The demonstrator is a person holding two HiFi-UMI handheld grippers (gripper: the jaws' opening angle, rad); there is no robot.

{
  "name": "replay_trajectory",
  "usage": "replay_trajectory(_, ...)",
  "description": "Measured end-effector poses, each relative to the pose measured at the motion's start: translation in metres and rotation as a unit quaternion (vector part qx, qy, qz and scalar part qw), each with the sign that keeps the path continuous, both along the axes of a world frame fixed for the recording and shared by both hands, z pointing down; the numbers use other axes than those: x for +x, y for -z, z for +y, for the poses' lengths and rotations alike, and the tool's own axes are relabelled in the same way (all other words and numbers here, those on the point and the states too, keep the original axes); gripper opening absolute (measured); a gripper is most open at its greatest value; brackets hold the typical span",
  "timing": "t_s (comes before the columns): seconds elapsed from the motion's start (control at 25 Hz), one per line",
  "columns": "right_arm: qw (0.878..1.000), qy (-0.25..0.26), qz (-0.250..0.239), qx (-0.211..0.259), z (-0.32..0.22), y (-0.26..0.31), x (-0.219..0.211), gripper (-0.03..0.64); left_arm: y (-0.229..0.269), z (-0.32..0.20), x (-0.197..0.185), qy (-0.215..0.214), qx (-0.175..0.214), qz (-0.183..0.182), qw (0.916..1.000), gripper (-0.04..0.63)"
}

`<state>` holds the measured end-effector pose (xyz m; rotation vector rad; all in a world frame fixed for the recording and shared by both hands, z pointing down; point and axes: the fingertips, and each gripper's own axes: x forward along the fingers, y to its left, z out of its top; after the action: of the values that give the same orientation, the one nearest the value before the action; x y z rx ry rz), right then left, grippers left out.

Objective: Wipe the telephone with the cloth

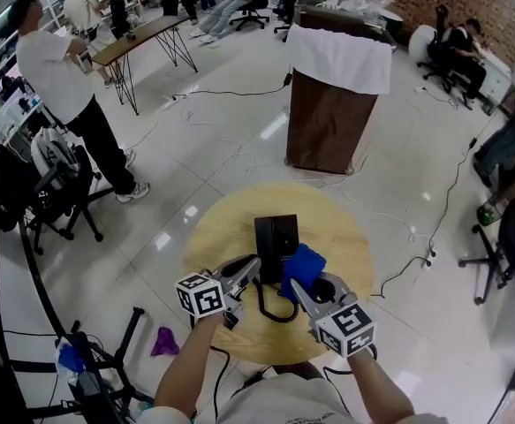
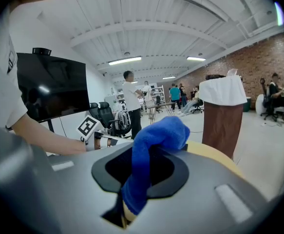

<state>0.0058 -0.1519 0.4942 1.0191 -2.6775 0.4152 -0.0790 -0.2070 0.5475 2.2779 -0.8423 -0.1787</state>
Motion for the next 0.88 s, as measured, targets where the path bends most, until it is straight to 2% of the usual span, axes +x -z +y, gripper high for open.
replay_trajectory(0.24, 1.0, -0.015, -0.001, 0.024, 0.031, 0.015, 0.0, 0.062, 0.048, 0.04, 0.013, -0.008, 0.057, 0.0, 0.9984, 0.0)
replay_trajectory(0.48, 0.999, -0.025, -0.004, 0.047, 0.061, 0.03, -0.001, 0.063, 0.082, 0.083, 0.019, -0.011, 0.109, -0.032, 0.9934, 0.0)
replay_trajectory(0.88, 0.995, -0.02, -0.01, 0.095, 0.117, 0.061, -0.016, 0.061, 0.111, 0.157, 0.014, 0.021, 0.15, -0.063, 0.9865, 0.0)
